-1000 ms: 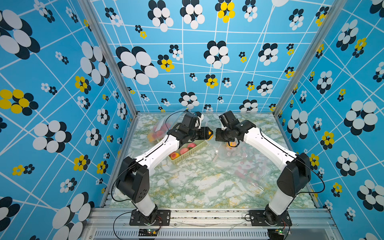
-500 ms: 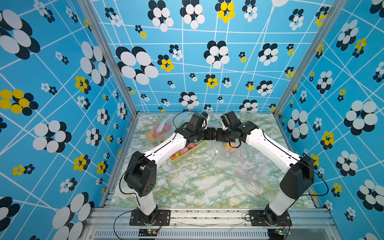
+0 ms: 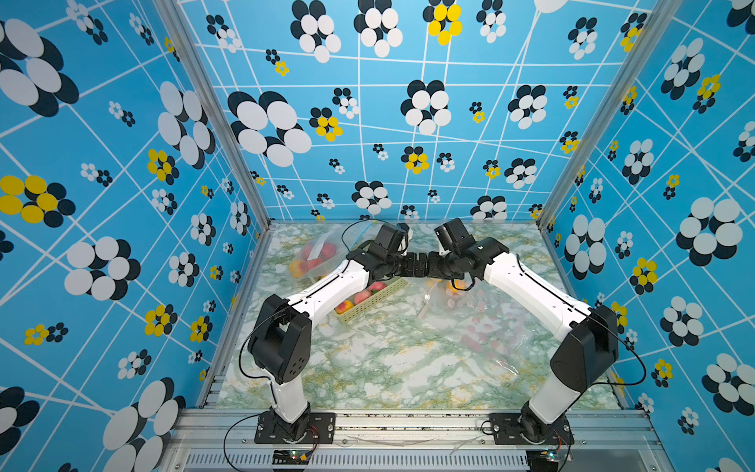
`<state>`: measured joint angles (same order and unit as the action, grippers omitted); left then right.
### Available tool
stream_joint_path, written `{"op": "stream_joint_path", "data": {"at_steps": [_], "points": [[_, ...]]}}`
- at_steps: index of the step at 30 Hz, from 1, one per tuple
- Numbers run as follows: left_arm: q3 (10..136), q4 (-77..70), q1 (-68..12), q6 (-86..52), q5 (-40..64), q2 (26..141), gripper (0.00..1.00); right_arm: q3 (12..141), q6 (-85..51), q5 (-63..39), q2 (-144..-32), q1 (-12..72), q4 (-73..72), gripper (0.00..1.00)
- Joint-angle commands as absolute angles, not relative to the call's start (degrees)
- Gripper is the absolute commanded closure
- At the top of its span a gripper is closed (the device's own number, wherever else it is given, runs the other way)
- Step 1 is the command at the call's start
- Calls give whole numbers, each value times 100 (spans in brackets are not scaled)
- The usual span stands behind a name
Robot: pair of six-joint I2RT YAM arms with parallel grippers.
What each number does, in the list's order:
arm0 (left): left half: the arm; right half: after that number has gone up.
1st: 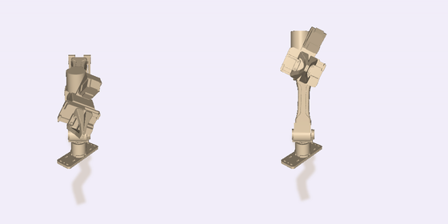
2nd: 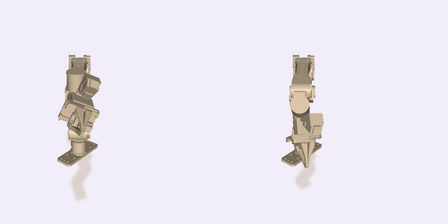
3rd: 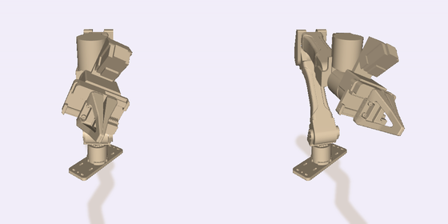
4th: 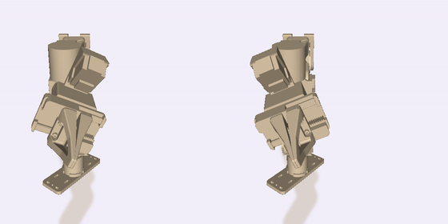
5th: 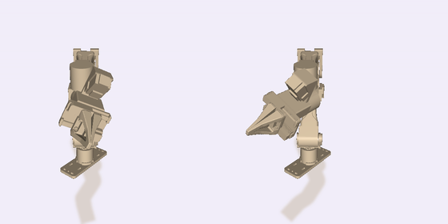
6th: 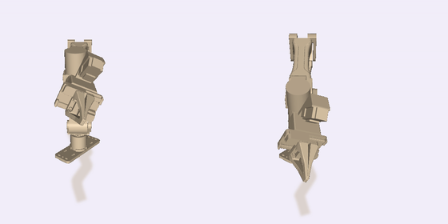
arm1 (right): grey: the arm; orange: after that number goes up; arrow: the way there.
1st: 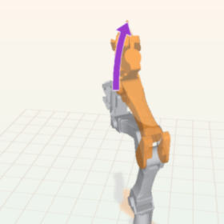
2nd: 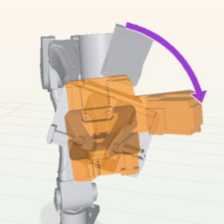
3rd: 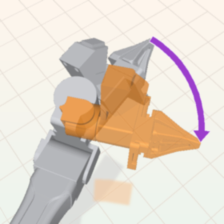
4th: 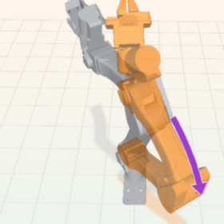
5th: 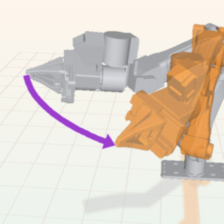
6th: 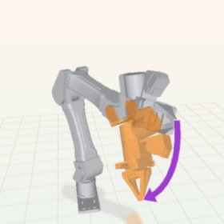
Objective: Place the peach in a zip-top bag and seal the zipper
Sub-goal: Place the peach in the zipper food storage bag, then pick up the peach from the basket.
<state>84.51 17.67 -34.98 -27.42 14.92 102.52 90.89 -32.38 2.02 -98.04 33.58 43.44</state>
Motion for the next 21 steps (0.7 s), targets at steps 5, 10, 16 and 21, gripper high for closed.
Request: {"op": "stream_joint_path", "data": {"at_steps": [5, 10, 16, 21], "points": [[8374, 1780, -3603, -2528, 1016, 9507, 5, 9071, -3253, 149, -9636, 3418, 4263, 100], [7997, 1848, -3599, -2383, 358, 8917, 6, 9081, -3220, 244, -9655, 3414, 4307, 100], [7623, 2129, -3594, -2150, -154, 8436, 8, 9069, -3182, 290, -9672, 3416, 4334, 100], [7436, 2417, -3564, -2025, -345, 8321, 10, 9071, -3169, 298, -9694, 3419, 4396, 100]]}}
